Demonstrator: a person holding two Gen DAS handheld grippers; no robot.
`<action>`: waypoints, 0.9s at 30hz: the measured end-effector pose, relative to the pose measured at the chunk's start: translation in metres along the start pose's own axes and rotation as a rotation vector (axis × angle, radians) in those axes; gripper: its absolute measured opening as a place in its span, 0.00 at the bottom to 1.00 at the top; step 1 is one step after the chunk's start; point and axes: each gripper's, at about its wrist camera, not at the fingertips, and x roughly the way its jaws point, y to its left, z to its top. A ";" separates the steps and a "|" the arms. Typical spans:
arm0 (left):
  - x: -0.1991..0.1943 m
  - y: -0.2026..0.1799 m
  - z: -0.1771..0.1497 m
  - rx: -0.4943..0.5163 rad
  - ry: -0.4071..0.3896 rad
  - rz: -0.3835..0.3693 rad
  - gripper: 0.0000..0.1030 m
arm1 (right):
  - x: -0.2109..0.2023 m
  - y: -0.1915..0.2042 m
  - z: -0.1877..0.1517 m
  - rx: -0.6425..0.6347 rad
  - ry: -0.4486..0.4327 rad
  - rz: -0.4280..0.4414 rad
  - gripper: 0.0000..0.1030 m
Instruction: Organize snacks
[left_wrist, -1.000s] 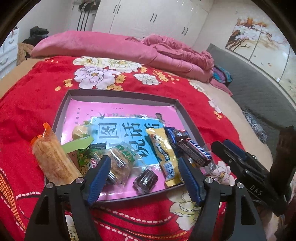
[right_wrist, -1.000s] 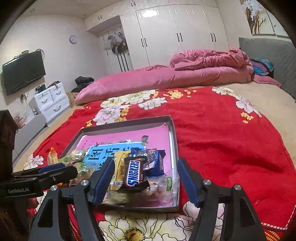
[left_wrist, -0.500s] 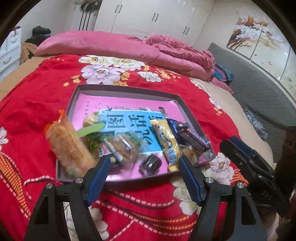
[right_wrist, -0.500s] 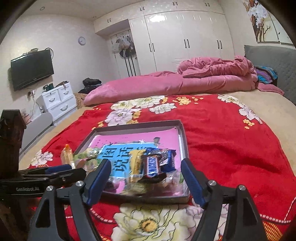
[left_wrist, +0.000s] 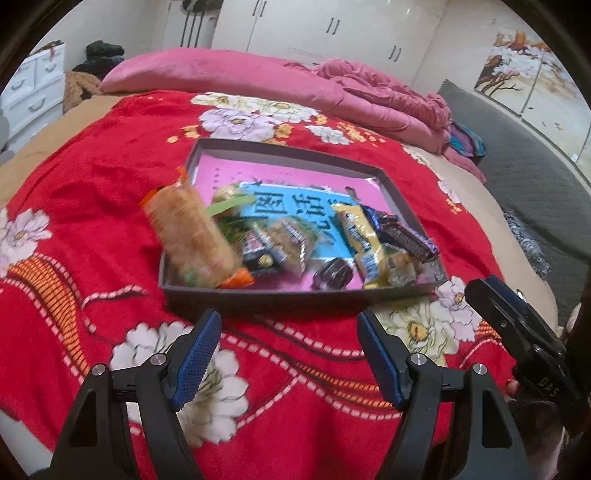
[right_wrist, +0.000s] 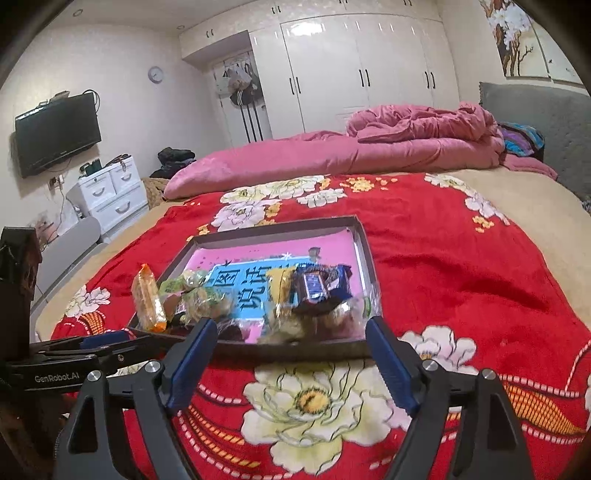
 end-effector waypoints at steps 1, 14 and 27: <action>-0.001 0.001 -0.002 0.000 0.005 0.007 0.75 | -0.002 0.001 -0.003 0.005 0.011 0.004 0.80; -0.009 -0.005 -0.032 0.022 0.053 0.032 0.75 | -0.017 0.002 -0.030 0.011 0.105 -0.068 0.89; -0.010 -0.008 -0.031 0.031 0.044 0.036 0.75 | -0.013 0.000 -0.034 0.001 0.114 -0.097 0.89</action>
